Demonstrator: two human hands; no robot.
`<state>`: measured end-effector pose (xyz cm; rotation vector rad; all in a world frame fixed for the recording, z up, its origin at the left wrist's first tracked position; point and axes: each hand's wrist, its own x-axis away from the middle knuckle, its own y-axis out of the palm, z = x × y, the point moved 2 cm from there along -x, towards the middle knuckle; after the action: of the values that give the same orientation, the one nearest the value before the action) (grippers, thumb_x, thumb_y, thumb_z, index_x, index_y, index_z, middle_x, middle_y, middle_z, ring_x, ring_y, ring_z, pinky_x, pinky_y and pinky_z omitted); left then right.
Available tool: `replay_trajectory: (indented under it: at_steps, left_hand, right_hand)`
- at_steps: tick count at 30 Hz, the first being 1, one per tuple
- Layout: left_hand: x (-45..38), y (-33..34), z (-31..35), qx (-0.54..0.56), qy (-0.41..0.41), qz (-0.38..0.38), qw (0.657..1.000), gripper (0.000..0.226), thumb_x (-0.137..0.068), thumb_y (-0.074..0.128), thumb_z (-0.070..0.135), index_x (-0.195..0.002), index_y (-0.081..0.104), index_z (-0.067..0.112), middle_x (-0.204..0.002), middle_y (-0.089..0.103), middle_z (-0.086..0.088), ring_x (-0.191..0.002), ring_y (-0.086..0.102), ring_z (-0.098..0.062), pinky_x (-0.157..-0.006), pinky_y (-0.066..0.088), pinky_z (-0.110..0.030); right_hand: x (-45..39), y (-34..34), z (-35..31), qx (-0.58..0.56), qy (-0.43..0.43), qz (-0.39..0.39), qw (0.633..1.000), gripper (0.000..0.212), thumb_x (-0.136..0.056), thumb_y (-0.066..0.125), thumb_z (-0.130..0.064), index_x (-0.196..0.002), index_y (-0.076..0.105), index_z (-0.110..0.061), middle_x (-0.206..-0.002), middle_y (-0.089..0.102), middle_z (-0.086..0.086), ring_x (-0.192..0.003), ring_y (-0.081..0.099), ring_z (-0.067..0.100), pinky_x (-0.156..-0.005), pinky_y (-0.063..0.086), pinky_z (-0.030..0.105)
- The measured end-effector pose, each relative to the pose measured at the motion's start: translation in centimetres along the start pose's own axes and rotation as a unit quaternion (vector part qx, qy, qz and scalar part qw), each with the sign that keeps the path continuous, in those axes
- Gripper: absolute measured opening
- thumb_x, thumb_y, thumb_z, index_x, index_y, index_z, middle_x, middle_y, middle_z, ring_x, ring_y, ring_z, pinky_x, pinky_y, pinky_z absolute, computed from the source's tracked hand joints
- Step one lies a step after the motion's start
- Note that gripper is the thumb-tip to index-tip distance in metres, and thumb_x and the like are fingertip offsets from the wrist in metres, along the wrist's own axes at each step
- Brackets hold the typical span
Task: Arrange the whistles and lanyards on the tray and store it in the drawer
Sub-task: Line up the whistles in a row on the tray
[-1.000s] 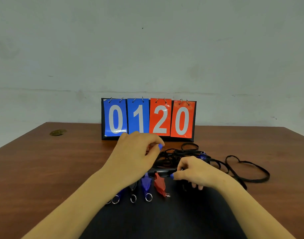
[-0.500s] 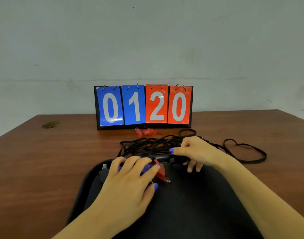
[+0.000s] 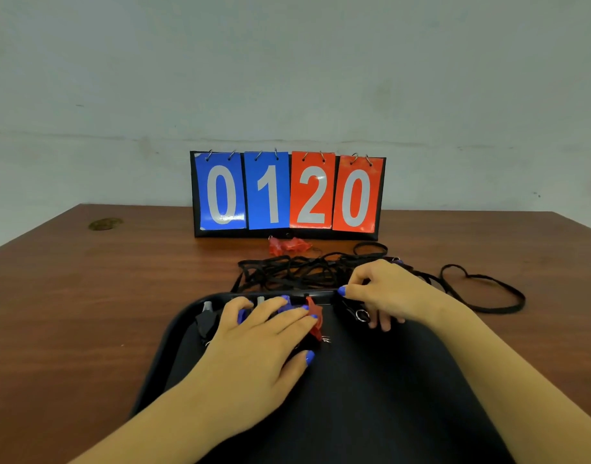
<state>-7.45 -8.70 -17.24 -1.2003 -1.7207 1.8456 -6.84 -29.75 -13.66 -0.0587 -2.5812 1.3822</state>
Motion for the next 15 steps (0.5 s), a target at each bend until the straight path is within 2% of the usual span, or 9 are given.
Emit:
replay_trajectory:
  at_steps: [3, 7, 11, 13, 15]
  left_hand:
    - [0.1, 0.0, 0.1, 0.010, 0.000, 0.019, 1.000, 0.044, -0.083, 0.037, 0.049, -0.118, 0.057, 0.032, -0.119, 0.062, 0.018, -0.114, 0.056, -0.007, -0.091, 0.024, -0.034]
    - [0.0, -1.0, 0.0, 0.026, -0.042, 0.089, 0.995, 0.040, -0.083, 0.038, 0.038, -0.114, 0.059, 0.025, -0.115, 0.064, 0.012, -0.113, 0.052, -0.009, -0.091, 0.025, -0.031]
    - [0.1, -1.6, -0.9, 0.035, -0.092, 0.133, 0.986, 0.038, -0.078, 0.035, 0.028, -0.105, 0.061, 0.024, -0.104, 0.065, 0.012, -0.108, 0.045, -0.008, -0.089, 0.024, -0.031]
    - [0.2, -1.7, -1.1, 0.043, -0.104, 0.147, 0.983, 0.039, -0.076, 0.034, 0.025, -0.103, 0.061, 0.024, -0.101, 0.064, 0.011, -0.105, 0.046, -0.009, -0.089, 0.024, -0.032]
    - [0.2, -1.8, -1.0, 0.047, -0.093, 0.150, 0.983, 0.037, -0.075, 0.034, 0.024, -0.101, 0.061, 0.025, -0.100, 0.064, 0.012, -0.105, 0.046, -0.009, -0.089, 0.024, -0.031]
  right_hand:
    - [-0.1, 0.0, 0.1, 0.012, -0.013, 0.007, 1.000, 0.018, -0.094, 0.047, -0.034, -0.086, 0.058, -0.022, -0.054, 0.060, -0.002, -0.036, 0.050, 0.009, -0.033, 0.033, 0.014]
    - [-0.2, -0.3, 0.2, 0.002, -0.016, 0.015, 1.000, 0.022, -0.095, 0.043, -0.028, -0.088, 0.060, -0.016, -0.053, 0.058, -0.002, -0.034, 0.047, 0.008, -0.035, 0.034, 0.012]
    - [-0.2, -0.4, 0.2, 0.014, -0.017, 0.012, 1.000, 0.033, -0.090, 0.047, -0.049, -0.082, 0.057, -0.018, -0.054, 0.059, -0.003, -0.035, 0.046, 0.007, -0.058, 0.048, 0.023]
    - [-0.1, -0.4, 0.1, 0.020, -0.018, -0.003, 1.000, 0.035, -0.084, 0.053, -0.054, -0.081, 0.055, -0.019, -0.055, 0.057, -0.004, -0.035, 0.044, 0.005, -0.056, 0.047, 0.021]
    - [0.2, -0.4, -0.1, 0.013, -0.020, -0.025, 0.999, 0.036, -0.081, 0.059, -0.053, -0.084, 0.055, -0.018, -0.056, 0.056, -0.005, -0.035, 0.043, 0.005, -0.044, 0.041, 0.014]
